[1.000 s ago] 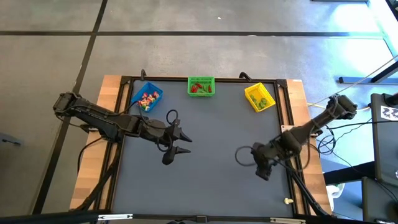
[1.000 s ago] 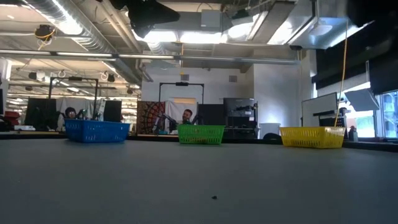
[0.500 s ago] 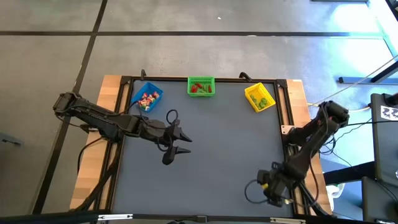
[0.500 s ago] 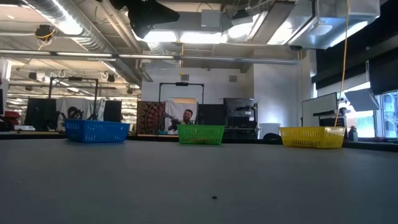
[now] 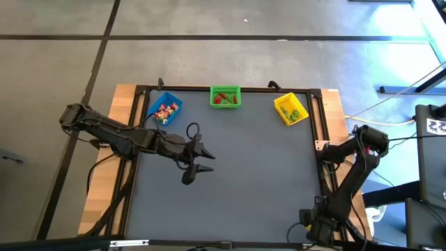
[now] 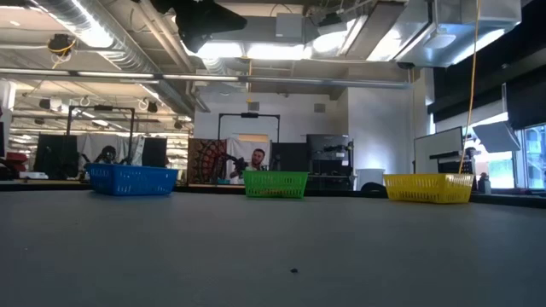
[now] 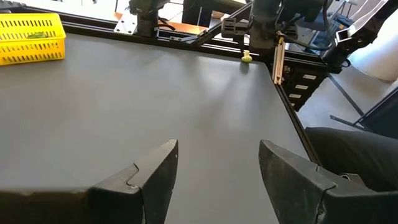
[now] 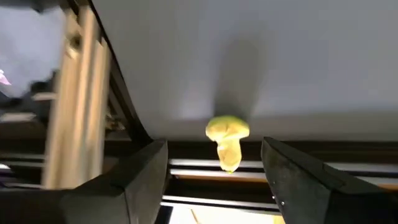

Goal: Sort produce into baskets
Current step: Put the green mushroom into the blue bin

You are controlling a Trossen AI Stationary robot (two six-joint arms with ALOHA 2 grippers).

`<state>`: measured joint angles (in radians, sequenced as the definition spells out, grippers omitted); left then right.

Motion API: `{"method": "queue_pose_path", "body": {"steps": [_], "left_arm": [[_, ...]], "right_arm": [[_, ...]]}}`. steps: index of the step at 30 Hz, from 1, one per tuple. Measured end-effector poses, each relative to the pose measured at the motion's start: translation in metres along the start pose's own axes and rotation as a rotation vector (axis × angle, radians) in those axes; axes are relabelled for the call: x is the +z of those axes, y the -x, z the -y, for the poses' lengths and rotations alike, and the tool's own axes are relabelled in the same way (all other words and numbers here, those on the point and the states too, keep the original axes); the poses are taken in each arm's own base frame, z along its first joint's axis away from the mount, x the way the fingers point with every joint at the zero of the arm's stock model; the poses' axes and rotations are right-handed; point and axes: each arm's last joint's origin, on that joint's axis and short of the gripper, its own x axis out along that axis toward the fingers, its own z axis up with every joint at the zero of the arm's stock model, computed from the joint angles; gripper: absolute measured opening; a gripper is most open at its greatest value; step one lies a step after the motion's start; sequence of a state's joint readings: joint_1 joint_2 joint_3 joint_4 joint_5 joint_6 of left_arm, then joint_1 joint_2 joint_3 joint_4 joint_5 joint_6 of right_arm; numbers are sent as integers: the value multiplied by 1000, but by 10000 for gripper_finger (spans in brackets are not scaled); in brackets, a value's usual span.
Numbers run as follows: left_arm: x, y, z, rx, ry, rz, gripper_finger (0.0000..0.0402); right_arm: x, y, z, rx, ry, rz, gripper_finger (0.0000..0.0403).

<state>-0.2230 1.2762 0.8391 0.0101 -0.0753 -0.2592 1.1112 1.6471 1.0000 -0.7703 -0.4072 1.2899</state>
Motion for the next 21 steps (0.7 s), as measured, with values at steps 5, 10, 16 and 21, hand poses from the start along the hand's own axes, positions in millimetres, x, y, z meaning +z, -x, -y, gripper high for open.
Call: {"method": "queue_pose_path", "body": {"steps": [5,10,16,21], "left_arm": [[0,0,0,0,-2,0,219],[0,0,0,0,0,0,219],[0,0,0,0,0,0,219],[0,0,0,0,-1,0,219]], "right_arm": [[-7,-19,-3,-59,25,-30,230],[-10,-37,-2,-131,42,-49,175],[-9,-41,-2,-139,33,-45,79],[-9,-40,-4,-125,50,-25,11]]}}
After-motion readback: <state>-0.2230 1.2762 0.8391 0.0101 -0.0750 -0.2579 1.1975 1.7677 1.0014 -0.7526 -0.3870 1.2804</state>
